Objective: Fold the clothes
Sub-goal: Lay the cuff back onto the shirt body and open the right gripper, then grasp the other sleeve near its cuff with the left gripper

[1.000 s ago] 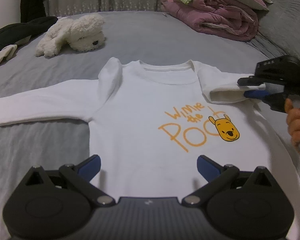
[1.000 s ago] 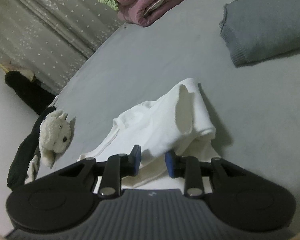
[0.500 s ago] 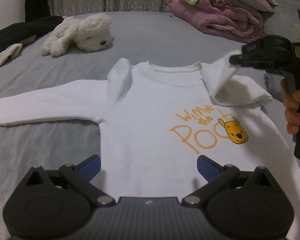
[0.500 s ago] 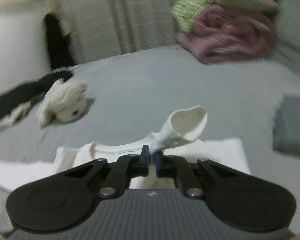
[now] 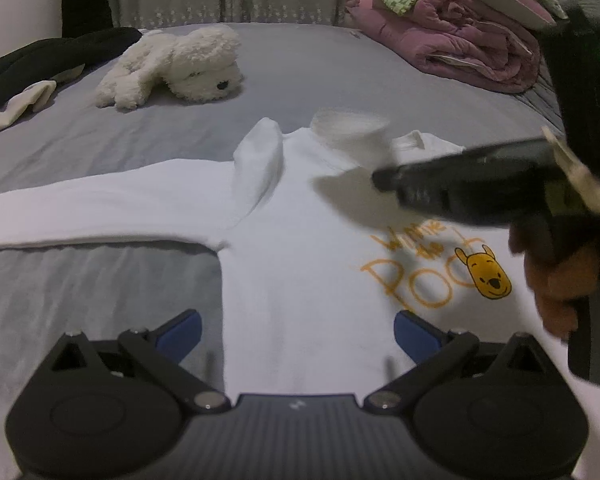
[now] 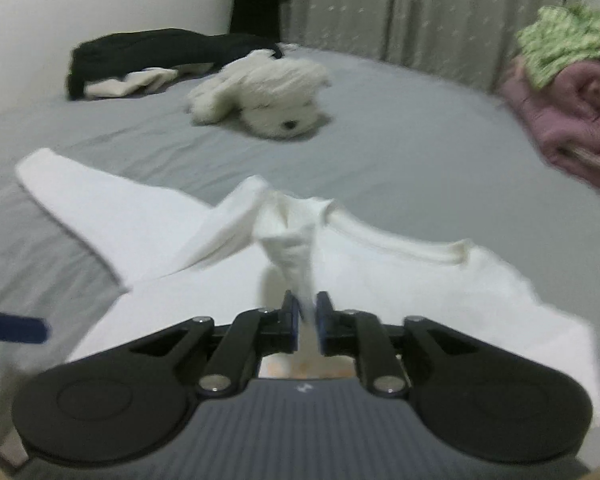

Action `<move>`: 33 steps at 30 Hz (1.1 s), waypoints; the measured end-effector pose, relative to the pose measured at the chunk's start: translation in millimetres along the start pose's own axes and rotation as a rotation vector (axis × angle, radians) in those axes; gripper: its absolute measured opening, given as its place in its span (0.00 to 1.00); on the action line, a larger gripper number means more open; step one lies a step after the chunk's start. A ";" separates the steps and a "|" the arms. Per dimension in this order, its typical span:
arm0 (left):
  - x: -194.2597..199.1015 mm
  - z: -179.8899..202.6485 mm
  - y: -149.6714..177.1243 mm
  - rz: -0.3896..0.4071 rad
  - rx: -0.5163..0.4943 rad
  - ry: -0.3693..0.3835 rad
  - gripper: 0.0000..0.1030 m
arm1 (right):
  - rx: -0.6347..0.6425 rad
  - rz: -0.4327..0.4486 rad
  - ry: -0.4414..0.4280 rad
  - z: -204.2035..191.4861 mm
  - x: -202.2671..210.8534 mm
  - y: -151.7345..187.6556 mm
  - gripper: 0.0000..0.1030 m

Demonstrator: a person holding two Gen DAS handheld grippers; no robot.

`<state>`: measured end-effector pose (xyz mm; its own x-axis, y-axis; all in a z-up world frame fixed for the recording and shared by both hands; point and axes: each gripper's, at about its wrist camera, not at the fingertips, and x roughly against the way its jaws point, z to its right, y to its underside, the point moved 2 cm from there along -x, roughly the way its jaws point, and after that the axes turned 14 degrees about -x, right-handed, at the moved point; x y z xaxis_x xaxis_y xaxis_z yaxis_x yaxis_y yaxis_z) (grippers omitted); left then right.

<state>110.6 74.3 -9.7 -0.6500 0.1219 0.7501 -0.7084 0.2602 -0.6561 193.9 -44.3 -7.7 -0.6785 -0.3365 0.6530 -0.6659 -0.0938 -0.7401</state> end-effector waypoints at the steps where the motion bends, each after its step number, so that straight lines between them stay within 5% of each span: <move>1: -0.1 -0.8 -0.1 -0.001 0.001 -0.001 1.00 | -0.022 -0.008 -0.024 0.9 1.4 1.4 0.31; 3: -0.1 -1.9 -0.2 -0.001 0.002 -0.002 1.00 | -0.072 -0.010 -0.065 5.1 6.9 3.6 0.42; 6: -1.5 -5.5 0.2 -0.002 0.010 -0.006 1.00 | -0.168 -0.005 -0.095 19.5 22.4 5.6 0.42; 13: -9.9 -21.1 -2.7 0.081 0.118 -0.040 0.90 | -0.384 0.023 -0.013 79.6 81.1 27.6 0.43; 22: -50.0 -40.6 -12.4 0.167 0.361 0.154 0.83 | -0.737 0.082 -0.111 158.6 102.7 77.1 0.43; 29: -73.7 -43.3 -29.5 0.188 0.414 0.182 0.81 | -0.871 0.079 -0.229 172.8 82.6 82.5 0.43; 30: -74.8 -42.7 -30.4 0.196 0.420 0.188 0.79 | -0.882 0.079 -0.236 172.3 79.3 82.7 0.43; 33: -73.0 -42.8 -27.7 0.242 0.453 0.246 0.42 | -0.894 0.084 -0.245 174.0 76.2 81.9 0.43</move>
<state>189.4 99.2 -42.7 -0.7633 0.3610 0.5358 -0.6300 -0.2326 -0.7409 141.7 -240.6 -46.5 -0.7185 -0.5077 0.4753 -0.6783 0.6625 -0.3178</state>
